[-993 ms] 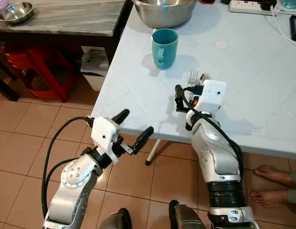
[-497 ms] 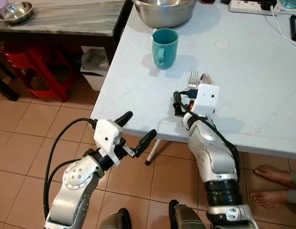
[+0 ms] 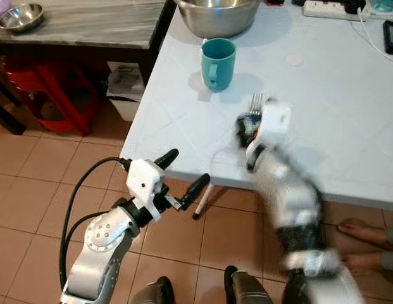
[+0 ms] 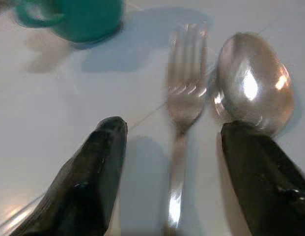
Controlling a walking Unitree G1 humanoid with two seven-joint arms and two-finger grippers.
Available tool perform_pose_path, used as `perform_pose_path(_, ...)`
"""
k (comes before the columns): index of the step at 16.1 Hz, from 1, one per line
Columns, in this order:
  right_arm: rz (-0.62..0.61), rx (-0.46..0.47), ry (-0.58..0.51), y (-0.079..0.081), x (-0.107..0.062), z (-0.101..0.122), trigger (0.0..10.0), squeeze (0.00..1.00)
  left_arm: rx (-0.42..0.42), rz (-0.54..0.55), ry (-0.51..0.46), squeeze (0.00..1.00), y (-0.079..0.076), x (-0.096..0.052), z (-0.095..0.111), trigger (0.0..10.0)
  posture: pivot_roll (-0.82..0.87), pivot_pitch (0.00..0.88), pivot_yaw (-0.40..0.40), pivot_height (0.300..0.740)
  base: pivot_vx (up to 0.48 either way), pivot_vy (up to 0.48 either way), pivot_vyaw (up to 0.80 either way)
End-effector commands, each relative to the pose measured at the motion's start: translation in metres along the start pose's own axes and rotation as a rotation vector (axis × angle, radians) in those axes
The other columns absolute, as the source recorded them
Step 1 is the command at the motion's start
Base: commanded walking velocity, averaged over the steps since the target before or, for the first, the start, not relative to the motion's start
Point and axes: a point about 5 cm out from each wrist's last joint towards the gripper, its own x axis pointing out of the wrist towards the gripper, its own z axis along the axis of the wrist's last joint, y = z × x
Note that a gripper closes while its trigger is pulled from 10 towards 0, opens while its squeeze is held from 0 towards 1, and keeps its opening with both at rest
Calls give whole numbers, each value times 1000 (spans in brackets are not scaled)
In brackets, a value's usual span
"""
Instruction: Setting the table
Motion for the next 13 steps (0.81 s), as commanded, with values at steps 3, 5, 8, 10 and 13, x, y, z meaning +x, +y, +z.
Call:
perform_pose_path(3,-47,-14,126,-8,-1,-26,0,0,-8,-7,9,0,-1,-4,-2,10000,-141,265,43,740,0,0,0)
perform_pose_path(5,-43,-10,141,-8,-1,-30,0,0,-9,-10,8,0,-2,-3,-1,10000,-146,270,42,740,0,0,0)
perform_pose_path(8,-45,-5,154,-9,-1,-32,0,0,-8,-13,7,0,-3,-2,0,10000,-146,270,42,740,0,0,0)
perform_pose_path(10,-46,1,154,-9,-1,-32,0,0,-5,-12,9,0,-3,-2,0,10000,-146,270,42,740,0,0,0)
perform_pose_path(13,-46,30,146,-9,-4,-34,0,0,-1,-21,6,0,-3,-1,2,10000,-146,270,42,740,0,0,0)
